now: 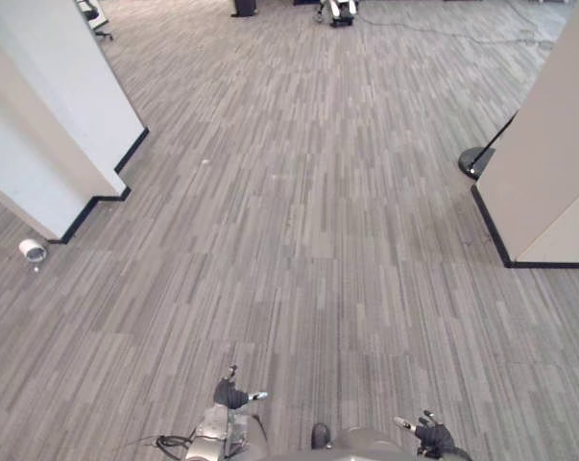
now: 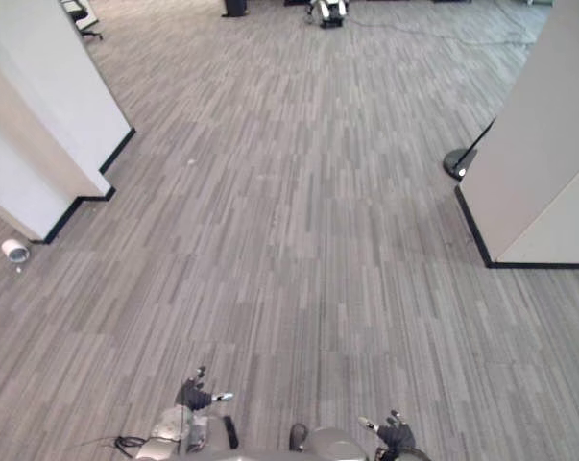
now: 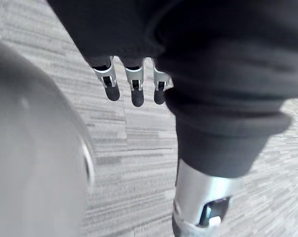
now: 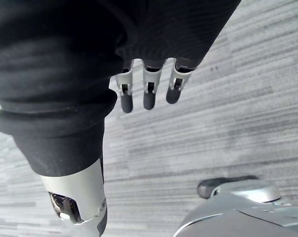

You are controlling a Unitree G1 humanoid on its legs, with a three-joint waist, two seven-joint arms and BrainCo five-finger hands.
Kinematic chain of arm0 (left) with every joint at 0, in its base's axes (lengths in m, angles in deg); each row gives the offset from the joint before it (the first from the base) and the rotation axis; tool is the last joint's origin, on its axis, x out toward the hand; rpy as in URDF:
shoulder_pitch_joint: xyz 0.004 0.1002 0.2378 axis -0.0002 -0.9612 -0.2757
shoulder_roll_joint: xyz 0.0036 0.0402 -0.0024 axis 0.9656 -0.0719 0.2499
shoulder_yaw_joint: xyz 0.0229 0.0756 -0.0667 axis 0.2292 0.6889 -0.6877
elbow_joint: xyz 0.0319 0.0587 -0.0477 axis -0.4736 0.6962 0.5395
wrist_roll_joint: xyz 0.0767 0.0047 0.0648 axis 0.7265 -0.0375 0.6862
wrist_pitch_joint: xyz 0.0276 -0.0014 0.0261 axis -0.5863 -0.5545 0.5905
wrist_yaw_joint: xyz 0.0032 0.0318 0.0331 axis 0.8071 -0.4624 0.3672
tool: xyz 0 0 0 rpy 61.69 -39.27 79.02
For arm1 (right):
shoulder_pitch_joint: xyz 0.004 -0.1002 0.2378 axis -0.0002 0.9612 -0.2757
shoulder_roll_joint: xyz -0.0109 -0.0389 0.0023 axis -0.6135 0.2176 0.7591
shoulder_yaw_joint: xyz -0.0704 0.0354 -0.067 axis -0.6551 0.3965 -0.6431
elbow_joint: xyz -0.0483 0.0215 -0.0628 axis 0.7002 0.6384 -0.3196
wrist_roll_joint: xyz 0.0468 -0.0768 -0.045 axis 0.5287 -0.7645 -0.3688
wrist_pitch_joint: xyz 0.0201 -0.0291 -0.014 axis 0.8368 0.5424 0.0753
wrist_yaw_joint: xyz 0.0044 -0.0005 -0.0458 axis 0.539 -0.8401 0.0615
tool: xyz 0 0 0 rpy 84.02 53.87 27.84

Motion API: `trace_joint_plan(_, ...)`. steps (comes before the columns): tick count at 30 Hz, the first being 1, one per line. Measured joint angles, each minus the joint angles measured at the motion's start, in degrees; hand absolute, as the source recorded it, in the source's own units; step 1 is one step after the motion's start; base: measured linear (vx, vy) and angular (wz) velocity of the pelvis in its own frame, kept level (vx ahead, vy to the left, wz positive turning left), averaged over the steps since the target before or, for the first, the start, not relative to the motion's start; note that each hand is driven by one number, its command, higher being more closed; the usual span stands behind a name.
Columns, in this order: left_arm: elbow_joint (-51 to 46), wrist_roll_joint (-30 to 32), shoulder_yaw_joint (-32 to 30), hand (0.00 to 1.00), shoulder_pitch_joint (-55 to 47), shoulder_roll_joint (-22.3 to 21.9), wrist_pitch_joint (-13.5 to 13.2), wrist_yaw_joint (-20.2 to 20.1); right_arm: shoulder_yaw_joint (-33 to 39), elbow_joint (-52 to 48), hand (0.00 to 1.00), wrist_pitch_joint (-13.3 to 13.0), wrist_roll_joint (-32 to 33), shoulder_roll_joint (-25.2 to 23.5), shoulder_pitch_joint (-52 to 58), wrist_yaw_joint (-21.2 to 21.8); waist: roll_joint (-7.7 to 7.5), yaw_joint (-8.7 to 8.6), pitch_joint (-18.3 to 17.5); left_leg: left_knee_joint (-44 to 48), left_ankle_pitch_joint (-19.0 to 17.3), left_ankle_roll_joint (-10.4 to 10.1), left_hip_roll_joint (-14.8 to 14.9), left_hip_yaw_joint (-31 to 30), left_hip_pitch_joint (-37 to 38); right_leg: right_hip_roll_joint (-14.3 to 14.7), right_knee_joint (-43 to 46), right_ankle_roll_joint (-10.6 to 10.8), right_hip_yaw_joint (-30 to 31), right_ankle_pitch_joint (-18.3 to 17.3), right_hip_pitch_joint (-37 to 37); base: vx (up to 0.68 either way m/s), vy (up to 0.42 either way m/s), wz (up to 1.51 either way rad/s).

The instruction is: Organize washtable

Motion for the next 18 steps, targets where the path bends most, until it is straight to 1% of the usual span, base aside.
trace_joint_plan(1,-0.7,-0.7,0.1,0.0,-0.3,0.0,-0.5,0.7,-0.1,0.0,0.0,0.1,-0.1,0.4,-0.3,0.0,-0.06,0.25,0.1,-6.4,0.0,0.0,-1.7,0.2,-1.7,-0.8,-0.2,0.0,0.4,0.3,0.8,0.22,-0.012,-0.29)
trace_joint_plan(2,-0.9,-1.7,-0.2,0.0,-0.3,-0.1,-0.9,0.8,-0.3,-0.2,0.0,0.2,-0.2,0.8,-1.3,-0.1,-0.04,0.82,0.3,-15.6,0.0,-0.1,-3.5,0.2,-2.2,-1.4,-0.7,-0.4,1.4,0.6,1.9,0.27,-0.008,-0.34)
trace_joint_plan(3,-1.1,-1.8,-0.1,0.0,-0.3,-0.2,-1.0,0.9,-0.4,-0.7,0.0,0.2,-0.4,1.0,-1.8,-0.1,0.11,1.23,0.4,-21.4,0.2,-0.3,-4.4,-0.1,-2.0,-1.5,-1.1,-0.4,2.2,0.6,2.4,0.3,0.013,-0.59)
trace_joint_plan(4,-1.1,-1.8,-0.1,0.0,-0.5,-0.6,-1.1,1.0,-0.6,-1.2,0.0,0.0,-0.9,1.5,-2.9,-0.1,0.58,1.57,0.6,-35.2,1.3,-2.0,-5.9,-1.4,-0.4,-1.4,-2.2,-0.3,4.0,0.6,3.6,0.26,0.044,-0.73)
trace_joint_plan(5,-1.1,-1.8,0.0,0.0,-0.9,-1.1,-1.1,1.0,-2.0,-2.4,0.0,-0.2,-1.5,2.3,-4.2,-0.1,1.59,1.53,1.0,-48.2,2.8,-4.2,-6.5,-3.2,1.6,-0.8,-3.6,-0.3,5.6,0.6,5.1,0.33,0.083,-0.8)
trace_joint_plan(6,-1.0,-1.8,0.2,0.0,-1.1,-1.6,-1.1,1.0,-2.8,-3.2,0.0,-0.6,-2.0,2.8,-4.8,0.0,2.62,1.43,1.3,-54.7,3.4,-4.6,-6.1,-4.9,2.4,0.0,-4.6,-0.3,6.8,0.5,6.4,0.28,0.098,-0.73)
trace_joint_plan(7,-1.1,-1.8,0.4,0.0,-1.4,-2.1,-1.3,1.0,-2.7,-3.1,0.0,-1.2,-2.2,3.2,-5.4,0.0,3.99,1.5,1.6,-58.6,3.3,-4.8,-5.0,-6.7,2.0,1.0,-5.8,0.2,8.3,0.3,7.7,0.3,0.141,-0.55)
trace_joint_plan(8,-1.0,-1.9,0.5,0.0,-1.0,-2.3,-1.3,0.9,-2.8,-3.1,0.0,-1.3,-2.3,3.5,-5.5,0.0,4.6,1.46,1.9,-58.7,3.2,-5.0,-4.4,-7.4,1.6,1.5,-6.3,0.4,9.0,0.0,8.6,0.24,0.144,-0.61)
trace_joint_plan(9,-0.2,-1.9,0.5,0.0,-0.2,-2.5,-1.1,0.8,-2.8,-2.9,0.0,-1.2,-2.4,4.1,-5.3,0.0,5.46,1.28,1.8,-58.5,3.2,-4.9,-3.8,-7.8,1.3,1.8,-6.5,1.7,10.7,-1.1,9.8,0.32,0.215,-0.49)
trace_joint_plan(10,0.0,-2.0,0.5,0.0,0.2,-2.5,-1.0,0.8,-2.8,-2.9,0.0,-1.2,-2.5,4.2,-5.3,0.0,5.7,1.06,1.6,-58.4,3.2,-4.9,-3.7,-7.6,1.5,1.7,-6.5,2.3,11.5,-1.9,10.5,0.36,0.255,-0.73)
trace_joint_plan(11,0.0,-2.3,0.6,0.0,0.8,-2.3,-0.7,0.6,-3.6,-2.6,0.0,-0.9,-3.6,4.5,-4.8,0.8,6.31,0.86,1.1,-58.3,3.5,-4.4,-3.4,-6.4,2.2,1.3,-6.2,3.7,13.8,-3.7,11.6,0.39,0.273,-0.69)
trace_joint_plan(12,0.0,-2.6,0.6,0.0,0.8,-2.2,-0.8,0.6,-4.4,-2.4,0.0,-0.8,-4.1,4.8,-4.6,0.9,6.34,0.82,0.6,-58.1,4.4,-3.3,-3.4,-5.4,2.3,0.9,-5.7,3.9,14.7,-4.6,11.6,0.52,0.356,-0.91)
trace_joint_plan(13,1.0,-2.5,0.7,0.0,0.8,-2.0,-1.1,0.6,-4.9,-2.1,0.0,-0.8,-4.5,4.6,-3.9,1.0,5.49,0.67,-0.4,-57.2,8.9,-1.5,-4.5,-3.6,2.3,-0.9,-4.3,4.9,16.3,-6.5,11.2,0.46,0.306,-0.75)
trace_joint_plan(14,2.4,-2.5,2.0,0.0,1.0,-1.9,-1.2,0.8,-4.9,-1.7,0.0,-0.6,-4.5,4.5,-2.7,1.0,4.98,0.21,-1.7,-57.0,13.0,1.4,-5.8,-1.7,2.1,-2.8,-2.5,6.9,17.4,-7.9,10.2,0.56,0.377,-0.55)
trace_joint_plan(15,3.1,-2.5,2.9,0.0,1.4,-1.5,-1.2,0.7,-4.9,-1.1,0.0,-0.3,-4.5,4.0,-2.7,1.0,4.18,-0.19,-2.3,-56.2,12.6,2.1,-7.3,-0.8,2.1,-4.5,-1.0,7.9,17.7,-8.5,9.5,0.48,0.32,-0.29)
trace_joint_plan(16,4.4,-2.5,4.4,0.0,2.4,-1.1,-1.2,0.6,-4.8,0.0,0.0,0.0,-4.5,3.4,-2.4,1.0,2.93,0.02,-3.1,-54.2,11.1,4.4,-8.7,0.6,1.3,-6.2,3.2,8.4,18.7,-8.8,6.8,0.48,0.323,-0.15)
trace_joint_plan(17,4.4,-2.5,4.7,0.0,2.5,-0.8,-1.2,0.6,-4.8,0.4,0.0,0.2,-4.5,2.8,-2.4,1.1,2.51,0.15,-3.2,-52.9,10.1,5.8,-9.2,1.2,0.9,-6.6,5.3,8.7,19.1,-8.7,5.7,0.46,0.312,-0.15)
trace_joint_plan(18,4.5,-2.5,4.9,0.0,2.5,-0.1,-1.1,0.5,-4.8,0.7,0.0,0.3,-4.5,1.1,-2.1,1.2,1.62,0.27,-3.2,-50.4,8.8,7.4,-10.1,2.2,0.7,-7.3,9.7,9.9,19.4,-7.6,4.3,0.35,0.238,-0.01)
